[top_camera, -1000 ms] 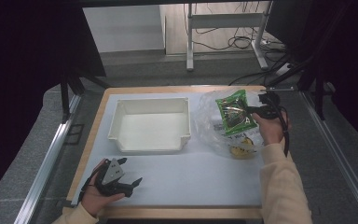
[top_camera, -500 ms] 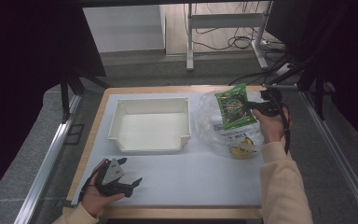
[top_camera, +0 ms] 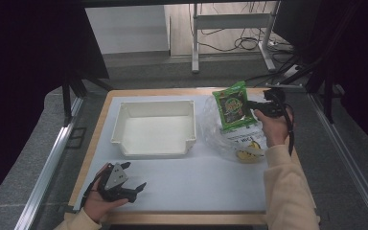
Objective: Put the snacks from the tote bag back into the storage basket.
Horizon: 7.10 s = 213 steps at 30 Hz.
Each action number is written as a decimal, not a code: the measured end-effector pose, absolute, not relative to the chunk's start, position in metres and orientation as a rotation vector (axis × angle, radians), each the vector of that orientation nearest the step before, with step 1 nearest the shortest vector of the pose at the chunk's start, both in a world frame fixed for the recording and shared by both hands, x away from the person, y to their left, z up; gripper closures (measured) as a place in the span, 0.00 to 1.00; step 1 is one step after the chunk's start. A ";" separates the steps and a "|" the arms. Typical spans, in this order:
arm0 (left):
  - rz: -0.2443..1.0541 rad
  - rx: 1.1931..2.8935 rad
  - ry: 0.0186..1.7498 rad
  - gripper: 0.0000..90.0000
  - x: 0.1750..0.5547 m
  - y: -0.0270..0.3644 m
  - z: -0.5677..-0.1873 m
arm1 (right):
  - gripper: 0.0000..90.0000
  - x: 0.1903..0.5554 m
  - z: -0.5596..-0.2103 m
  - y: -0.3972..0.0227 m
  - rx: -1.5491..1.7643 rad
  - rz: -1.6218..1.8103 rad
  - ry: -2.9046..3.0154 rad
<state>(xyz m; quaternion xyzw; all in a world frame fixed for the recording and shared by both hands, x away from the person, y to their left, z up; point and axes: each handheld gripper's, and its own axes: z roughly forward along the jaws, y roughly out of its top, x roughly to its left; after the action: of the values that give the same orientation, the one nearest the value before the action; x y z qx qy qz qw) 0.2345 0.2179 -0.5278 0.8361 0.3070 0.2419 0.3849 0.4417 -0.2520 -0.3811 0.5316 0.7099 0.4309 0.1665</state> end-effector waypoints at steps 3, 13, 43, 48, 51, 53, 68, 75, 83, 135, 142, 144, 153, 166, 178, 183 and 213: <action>0.616 2.130 0.782 0.12 0.234 0.218 -0.528 | 1.00 0.441 -0.380 -0.248 1.507 1.244 2.029; 0.615 2.131 0.783 0.12 0.235 0.218 -0.528 | 1.00 0.441 -0.379 -0.235 1.479 1.291 2.045; 0.614 2.131 0.782 0.12 0.234 0.218 -0.528 | 1.00 0.442 -0.382 -0.203 1.429 1.371 2.085; 0.613 2.130 0.781 0.12 0.234 0.217 -0.528 | 1.00 0.443 -0.382 -0.197 1.419 1.379 2.092; 0.613 2.130 0.781 0.12 0.234 0.217 -0.528 | 1.00 0.443 -0.382 -0.193 1.415 1.389 2.095; 0.613 2.130 0.781 0.12 0.234 0.217 -0.528 | 1.00 0.444 -0.383 -0.189 1.416 1.391 2.101; 0.610 2.129 0.776 0.12 0.234 0.218 -0.528 | 1.00 0.448 -0.386 -0.159 1.382 1.424 2.145; 0.610 2.129 0.775 0.12 0.234 0.218 -0.528 | 1.00 0.450 -0.388 -0.147 1.366 1.427 2.164; 0.611 2.130 0.774 0.12 0.234 0.218 -0.528 | 1.00 0.450 -0.388 -0.140 1.364 1.431 2.173; 0.606 2.124 0.778 0.12 0.234 0.218 -0.528 | 1.00 0.455 -0.402 -0.078 1.321 1.465 2.257; 0.605 2.122 0.778 0.12 0.234 0.219 -0.528 | 1.00 0.456 -0.407 -0.070 1.320 1.460 2.269; 0.605 2.121 0.778 0.12 0.234 0.219 -0.528 | 1.00 0.456 -0.408 -0.068 1.317 1.458 2.273; 0.605 2.119 0.778 0.12 0.234 0.219 -0.528 | 1.00 0.457 -0.412 -0.058 1.315 1.456 2.288; 0.604 2.118 0.776 0.12 0.234 0.219 -0.527 | 1.00 0.458 -0.420 -0.045 1.321 1.441 2.309; 0.604 2.118 0.777 0.12 0.234 0.219 -0.527 | 1.00 0.459 -0.430 -0.032 1.326 1.432 2.336; 0.604 2.117 0.777 0.12 0.234 0.220 -0.527 | 1.00 0.460 -0.435 -0.028 1.336 1.427 2.342; 0.597 2.113 0.775 0.12 0.233 0.219 -0.527 | 1.00 0.465 -0.455 0.004 1.347 1.391 2.411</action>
<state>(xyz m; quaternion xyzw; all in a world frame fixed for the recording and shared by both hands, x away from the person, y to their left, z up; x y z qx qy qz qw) 0.2334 0.2194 -0.5268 0.8336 0.3059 0.2354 0.3953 0.4653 0.0044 -0.4545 0.4354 0.7795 0.4497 0.0247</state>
